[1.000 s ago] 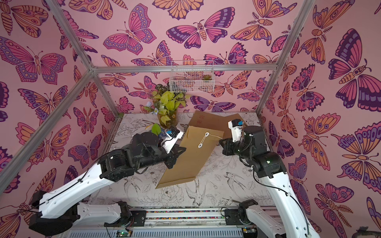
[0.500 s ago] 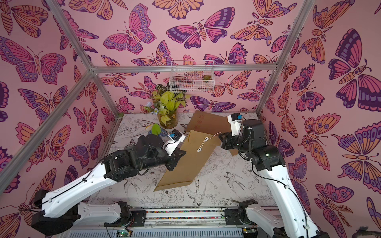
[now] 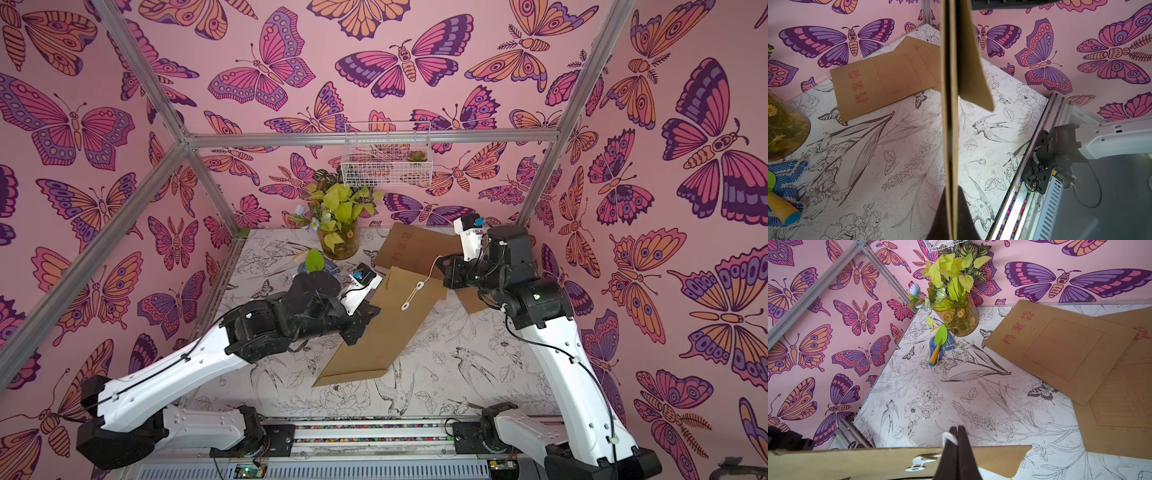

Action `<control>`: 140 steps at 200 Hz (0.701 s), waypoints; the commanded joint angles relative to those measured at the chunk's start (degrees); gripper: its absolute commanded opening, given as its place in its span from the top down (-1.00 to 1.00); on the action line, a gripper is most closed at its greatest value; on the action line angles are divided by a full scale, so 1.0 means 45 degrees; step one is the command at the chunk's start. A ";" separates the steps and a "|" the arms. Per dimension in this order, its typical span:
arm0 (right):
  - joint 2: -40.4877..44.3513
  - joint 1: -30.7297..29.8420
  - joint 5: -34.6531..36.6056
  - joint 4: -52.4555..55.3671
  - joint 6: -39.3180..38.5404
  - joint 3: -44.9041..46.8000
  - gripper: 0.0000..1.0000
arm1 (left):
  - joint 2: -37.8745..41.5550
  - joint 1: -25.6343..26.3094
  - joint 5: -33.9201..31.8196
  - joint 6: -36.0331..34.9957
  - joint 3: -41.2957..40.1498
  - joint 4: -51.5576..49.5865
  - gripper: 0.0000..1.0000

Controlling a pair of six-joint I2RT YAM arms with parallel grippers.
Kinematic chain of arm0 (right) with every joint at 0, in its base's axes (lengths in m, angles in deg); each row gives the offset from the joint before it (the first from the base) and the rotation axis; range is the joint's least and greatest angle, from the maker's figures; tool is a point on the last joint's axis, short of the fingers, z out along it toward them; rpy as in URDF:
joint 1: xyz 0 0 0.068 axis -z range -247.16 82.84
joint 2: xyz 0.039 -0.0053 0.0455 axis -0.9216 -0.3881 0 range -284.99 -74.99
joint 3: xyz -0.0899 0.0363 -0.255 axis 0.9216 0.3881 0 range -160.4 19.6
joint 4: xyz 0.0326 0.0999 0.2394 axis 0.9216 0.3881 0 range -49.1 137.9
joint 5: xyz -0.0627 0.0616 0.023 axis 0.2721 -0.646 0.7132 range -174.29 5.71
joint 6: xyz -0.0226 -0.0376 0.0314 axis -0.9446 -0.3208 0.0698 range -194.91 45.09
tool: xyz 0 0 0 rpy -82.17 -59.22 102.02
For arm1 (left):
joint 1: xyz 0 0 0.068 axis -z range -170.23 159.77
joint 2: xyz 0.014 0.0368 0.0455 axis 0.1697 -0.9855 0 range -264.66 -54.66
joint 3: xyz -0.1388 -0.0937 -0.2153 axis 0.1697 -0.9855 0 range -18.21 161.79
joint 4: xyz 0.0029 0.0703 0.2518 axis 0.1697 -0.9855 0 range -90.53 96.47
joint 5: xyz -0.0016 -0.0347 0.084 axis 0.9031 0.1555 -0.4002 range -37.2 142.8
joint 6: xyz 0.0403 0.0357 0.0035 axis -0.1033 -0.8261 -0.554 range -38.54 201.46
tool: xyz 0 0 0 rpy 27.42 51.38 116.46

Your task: Open the file bag

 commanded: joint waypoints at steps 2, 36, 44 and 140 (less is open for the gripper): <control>-0.0166 -0.0045 -0.0546 0.0526 -0.0478 -0.0528 1.00 | 0.0043 0.0012 0.0077 0.0294 -0.0535 0.0609 0.97; -0.0450 -0.0045 -0.1464 0.0635 -0.0618 -0.0835 1.00 | 0.0067 -0.0002 0.0136 0.0477 -0.1026 0.1123 0.98; -0.0503 -0.0035 -0.1723 0.0583 -0.0576 -0.0869 1.00 | 0.0035 -0.0001 0.0155 0.0506 -0.1085 0.1214 0.98; -0.1152 -0.0035 -0.2116 0.0831 -0.0578 -0.2247 1.00 | -0.0699 -0.0564 0.0266 0.0876 -0.0542 0.3291 0.97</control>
